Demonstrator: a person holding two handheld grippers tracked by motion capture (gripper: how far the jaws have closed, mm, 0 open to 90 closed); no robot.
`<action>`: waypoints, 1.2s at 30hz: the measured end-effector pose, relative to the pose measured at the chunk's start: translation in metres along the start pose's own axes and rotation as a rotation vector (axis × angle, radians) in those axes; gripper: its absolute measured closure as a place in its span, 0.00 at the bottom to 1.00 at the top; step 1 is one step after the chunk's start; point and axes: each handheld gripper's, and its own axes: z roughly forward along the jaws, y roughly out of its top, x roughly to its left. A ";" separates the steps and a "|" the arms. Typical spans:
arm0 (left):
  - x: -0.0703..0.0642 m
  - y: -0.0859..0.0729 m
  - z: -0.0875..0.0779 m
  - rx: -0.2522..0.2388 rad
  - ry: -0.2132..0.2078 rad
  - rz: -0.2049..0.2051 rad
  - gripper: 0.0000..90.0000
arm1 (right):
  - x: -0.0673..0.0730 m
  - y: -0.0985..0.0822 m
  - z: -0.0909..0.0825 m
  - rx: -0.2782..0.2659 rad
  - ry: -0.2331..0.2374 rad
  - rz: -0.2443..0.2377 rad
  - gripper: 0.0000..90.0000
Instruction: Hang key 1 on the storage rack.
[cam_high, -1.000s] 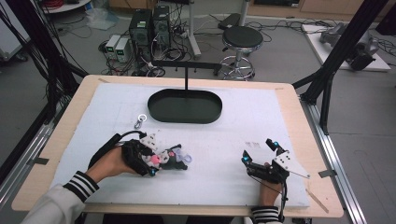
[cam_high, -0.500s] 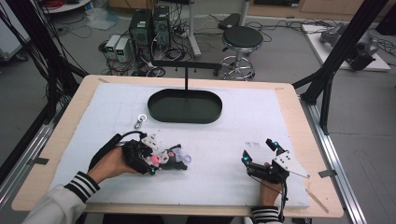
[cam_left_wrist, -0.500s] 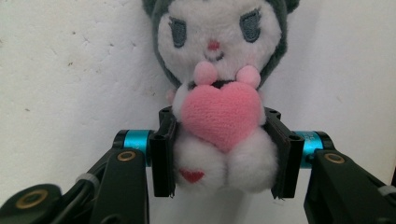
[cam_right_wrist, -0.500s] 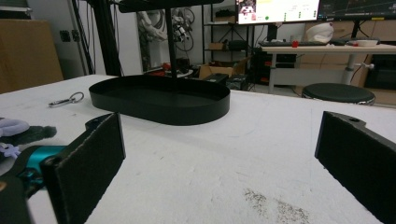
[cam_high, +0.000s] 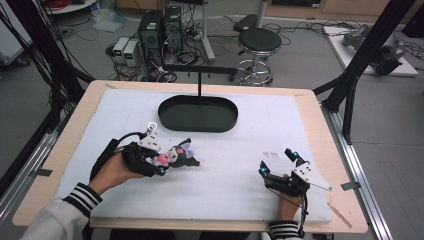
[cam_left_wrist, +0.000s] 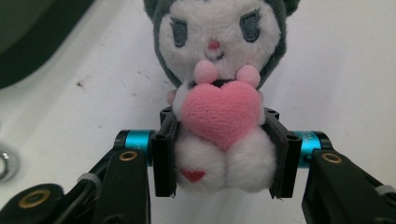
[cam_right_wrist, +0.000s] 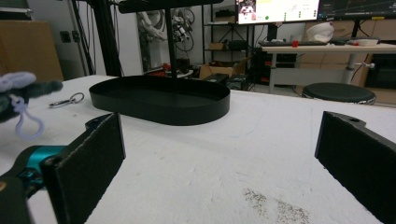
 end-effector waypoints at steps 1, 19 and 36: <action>0.001 0.000 -0.003 -0.012 0.010 -0.008 0.60 | 0.000 0.000 0.000 0.000 0.000 0.000 0.01; 0.016 0.012 -0.029 -0.206 0.129 -0.089 0.60 | 0.000 0.000 0.000 -0.001 0.000 -0.006 0.01; 0.043 0.054 -0.045 -0.280 0.222 -0.134 0.60 | 0.000 0.000 0.000 0.000 0.000 0.000 0.01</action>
